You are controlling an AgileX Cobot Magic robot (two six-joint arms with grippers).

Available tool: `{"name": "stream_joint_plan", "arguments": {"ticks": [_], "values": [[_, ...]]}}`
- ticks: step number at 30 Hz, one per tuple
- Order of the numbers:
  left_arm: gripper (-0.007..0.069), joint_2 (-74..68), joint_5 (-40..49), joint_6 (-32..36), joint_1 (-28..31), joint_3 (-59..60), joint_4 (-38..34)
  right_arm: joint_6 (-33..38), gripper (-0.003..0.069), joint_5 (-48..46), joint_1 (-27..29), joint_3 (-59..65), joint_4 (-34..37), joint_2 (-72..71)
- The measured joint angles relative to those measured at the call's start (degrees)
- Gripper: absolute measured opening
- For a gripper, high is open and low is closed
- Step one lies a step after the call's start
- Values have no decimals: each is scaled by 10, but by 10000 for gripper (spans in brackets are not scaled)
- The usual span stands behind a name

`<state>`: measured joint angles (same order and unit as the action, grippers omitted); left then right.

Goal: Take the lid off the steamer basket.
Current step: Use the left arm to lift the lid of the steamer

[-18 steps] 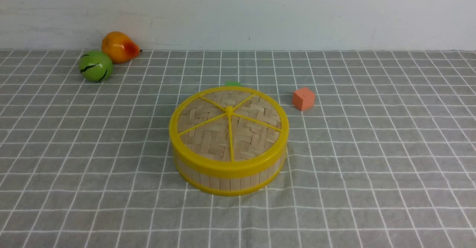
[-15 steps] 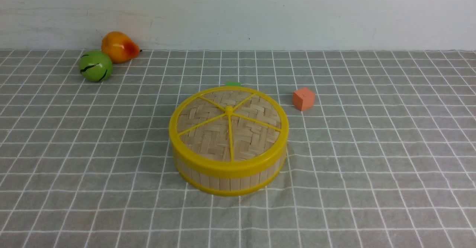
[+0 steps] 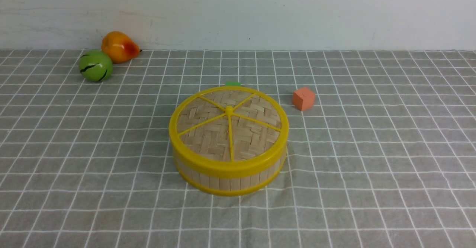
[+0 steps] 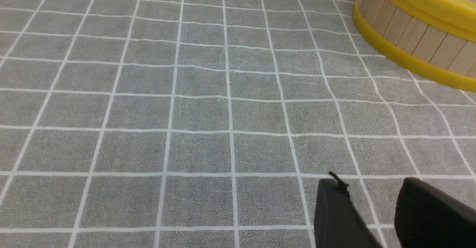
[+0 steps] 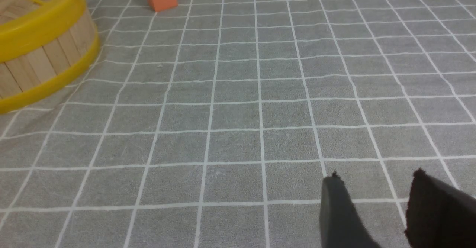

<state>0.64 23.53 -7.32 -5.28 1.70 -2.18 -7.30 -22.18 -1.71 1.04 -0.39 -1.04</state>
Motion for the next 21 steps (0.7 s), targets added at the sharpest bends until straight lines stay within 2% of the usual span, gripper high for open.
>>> {"name": "stream_joint_plan", "arguments": {"ticks": [16,21], "values": [[239,0,-1,12,0,0,12,0,242,0,0,0,-1,0],[239,0,-36,12,0,1,12,0,242,0,0,0,-1,0]]}}
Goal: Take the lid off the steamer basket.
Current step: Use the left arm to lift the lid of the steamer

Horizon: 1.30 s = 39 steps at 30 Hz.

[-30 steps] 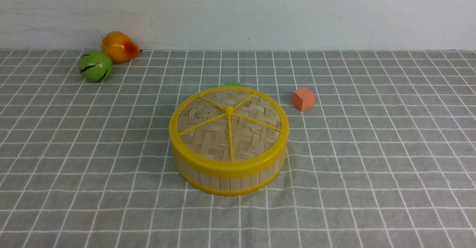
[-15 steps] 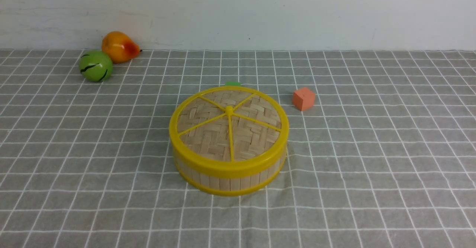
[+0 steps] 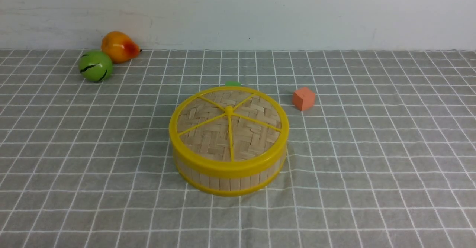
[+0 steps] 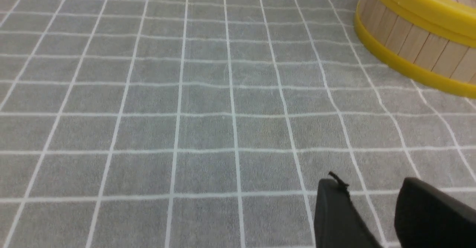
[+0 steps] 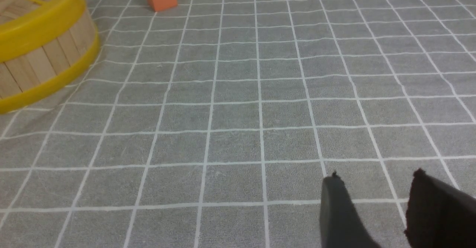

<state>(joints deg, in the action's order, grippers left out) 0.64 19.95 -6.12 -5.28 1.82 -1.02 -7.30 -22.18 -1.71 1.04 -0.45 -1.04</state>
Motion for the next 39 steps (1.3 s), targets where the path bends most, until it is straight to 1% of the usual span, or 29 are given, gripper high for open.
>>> {"name": "stream_joint_plan", "arguments": {"ticks": [1,4,6,10,12,13,14,16,19,21,22,24,26,27,28,29,30,31,33,34,37,39], "values": [[239,0,-50,0,0,0,-1,0,242,0,0,0,0,0],[239,0,-136,0,0,0,-2,0,242,0,0,0,1,0],[239,0,-221,0,0,0,-2,0,242,0,0,0,1,0],[239,0,-341,2,0,0,-2,0,242,0,0,0,1,0],[239,0,-432,-7,0,0,-2,0,242,0,0,0,1,0],[239,0,-439,-7,0,0,-2,0,242,0,0,0,1,0],[239,0,-491,-26,0,0,-2,0,242,0,0,0,1,0],[239,0,-564,-77,0,0,-3,0,242,0,0,0,1,0],[239,0,-631,-138,0,-2,-16,0,242,0,0,0,1,0],[234,1,-624,-165,0,-24,-29,0,242,0,0,0,1,0],[232,1,-624,-167,0,-24,-29,0,242,0,0,0,1,0],[176,0,-528,-162,0,-110,-25,0,242,0,0,0,1,0],[104,-21,-450,-131,0,-188,-21,0,242,0,0,0,1,0],[95,-25,-441,-126,0,-198,-21,0,242,0,0,0,1,0],[20,-59,-378,-81,0,-268,-19,0,242,0,0,0,1,0],[-12,-95,-340,-50,0,-316,-18,0,242,0,0,0,1,0],[-13,-108,-340,-44,0,-323,-17,0,242,0,0,0,1,0],[-13,-155,-305,-2,0,-368,-18,0,242,0,0,0,1,0],[-13,-221,-283,31,0,-419,-19,0,242,0,0,0,1,0],[-13,-234,-282,31,0,-423,-20,0,242,0,0,0,1,0],[-13,-351,-263,27,0,-471,-33,0,242,0,0,0,1,0],[-13,-409,-213,2,0,-502,-38,0,242,0,0,0,1,0]]}}
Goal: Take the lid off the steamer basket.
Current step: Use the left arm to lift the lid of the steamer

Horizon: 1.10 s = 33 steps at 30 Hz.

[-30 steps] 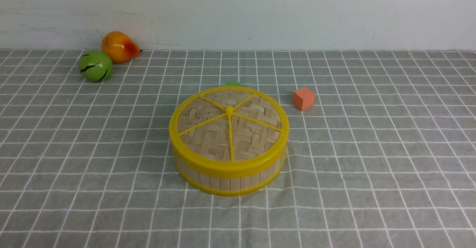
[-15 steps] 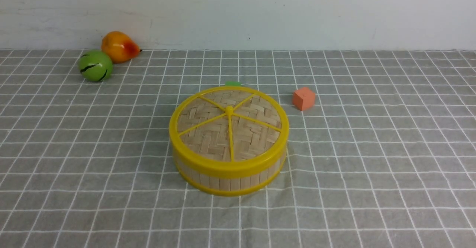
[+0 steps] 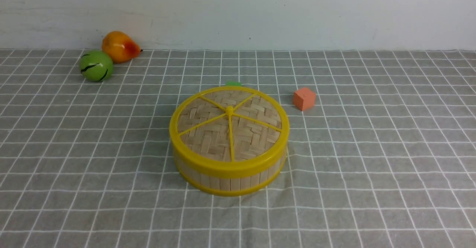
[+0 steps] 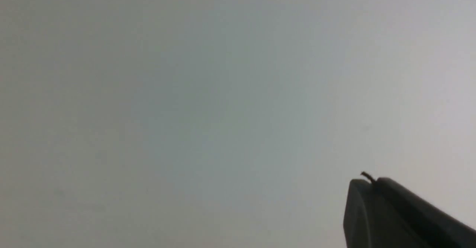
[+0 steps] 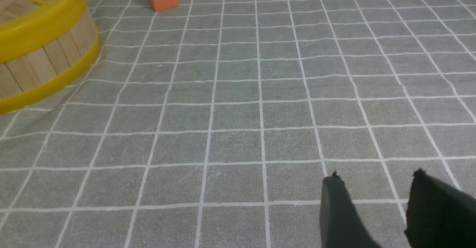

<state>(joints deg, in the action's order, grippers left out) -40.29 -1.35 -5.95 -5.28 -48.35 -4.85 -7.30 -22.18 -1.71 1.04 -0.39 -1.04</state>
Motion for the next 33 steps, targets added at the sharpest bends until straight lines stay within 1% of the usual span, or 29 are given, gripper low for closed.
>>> {"name": "stream_joint_plan", "arguments": {"ticks": [1,3,5,6,7,8,9,10,11,12,14,17,19,21,22,23,26,29,31,33], "values": [[-13,-6,0,-3,0,0,-1,0,242,0,0,0,0,0],[-13,-85,119,-49,-1,-55,-18,0,242,0,0,0,0,0],[-13,-144,197,-58,-12,-90,-35,0,242,0,0,0,0,0],[-13,-172,253,-53,-21,-118,-45,0,242,0,0,0,0,0],[-13,-194,287,-42,-32,-138,-53,0,242,0,0,0,0,0],[-13,-199,296,-39,-32,-143,-55,0,242,0,0,0,0,0],[-13,-236,349,-12,-53,-185,-71,0,242,0,0,0,0,0],[-13,-263,384,8,-66,-205,-84,0,242,0,0,0,0,0],[-13,-279,403,19,-71,-221,-92,0,242,0,0,0,0,0],[-13,-322,440,41,-92,-262,-111,0,242,0,0,0,0,0],[-13,-374,481,59,-117,-312,-130,0,242,0,0,0,0,0],[-13,-443,516,69,-154,-382,-132,0,242,0,0,0,0,0],[-13,-492,538,69,-173,-434,-118,0,242,0,0,0,0,0],[-13,-509,546,69,-182,-452,-111,0,242,0,0,0,0,0],[-13,-545,559,69,-196,-492,-90,0,242,0,0,0,0,0],[-13,-549,559,69,-198,-492,-87,0,242,0,0,0,0,0],[-2,-617,570,65,-218,-542,-28,0,242,0,0,0,0,0],[63,-662,574,50,-226,-563,16,0,242,0,0,0,0,0],[152,-686,574,40,-228,-570,35,0,242,0,0,0,0,0],[256,-706,572,30,-227,-576,49,0,242,0,0,0,0,0]]}}
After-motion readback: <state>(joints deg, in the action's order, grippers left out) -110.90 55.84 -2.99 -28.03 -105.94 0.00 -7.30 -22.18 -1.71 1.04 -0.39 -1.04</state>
